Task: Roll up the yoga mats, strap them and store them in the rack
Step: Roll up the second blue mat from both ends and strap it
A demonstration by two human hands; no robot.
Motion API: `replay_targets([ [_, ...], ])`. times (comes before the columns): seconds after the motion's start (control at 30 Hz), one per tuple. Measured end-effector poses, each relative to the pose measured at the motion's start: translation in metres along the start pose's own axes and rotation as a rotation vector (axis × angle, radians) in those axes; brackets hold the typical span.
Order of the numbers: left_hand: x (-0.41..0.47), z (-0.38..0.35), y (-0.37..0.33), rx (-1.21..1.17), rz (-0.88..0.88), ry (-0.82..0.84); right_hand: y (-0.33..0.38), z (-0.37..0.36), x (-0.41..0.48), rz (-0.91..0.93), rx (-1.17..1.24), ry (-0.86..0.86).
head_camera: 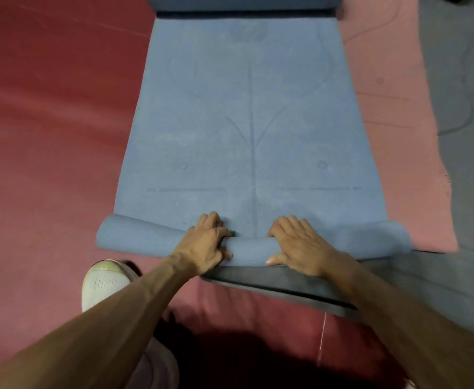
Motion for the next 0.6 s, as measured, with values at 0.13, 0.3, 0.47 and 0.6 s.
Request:
replay_targets([
  [0.13,0.008,-0.001,0.003,0.032,0.014,0.025,0.005,0.01,-0.011,0.042,-0.059,-0.232],
  [0.3,0.016,0.007,0.002,-0.007,0.045,0.044,0.015,0.011,-0.033,0.158,-0.082,-0.349],
  [0.47,0.014,0.015,0.007,-0.079,0.112,-0.075,0.012,0.013,-0.028,0.054,0.043,-0.377],
  [0.6,0.01,0.022,0.008,-0.036,0.151,-0.129,0.009,0.018,-0.012,-0.019,0.127,-0.285],
])
Point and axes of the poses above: each hand's wrist, its own x-axis towards the middle knuckle, its own z-axis out of the back of the hand, y = z × x, the point moved 7 cm from there along x, towards the middle knuckle, and after that the axes turned 4 degrees about x, right-handed, at the moved point
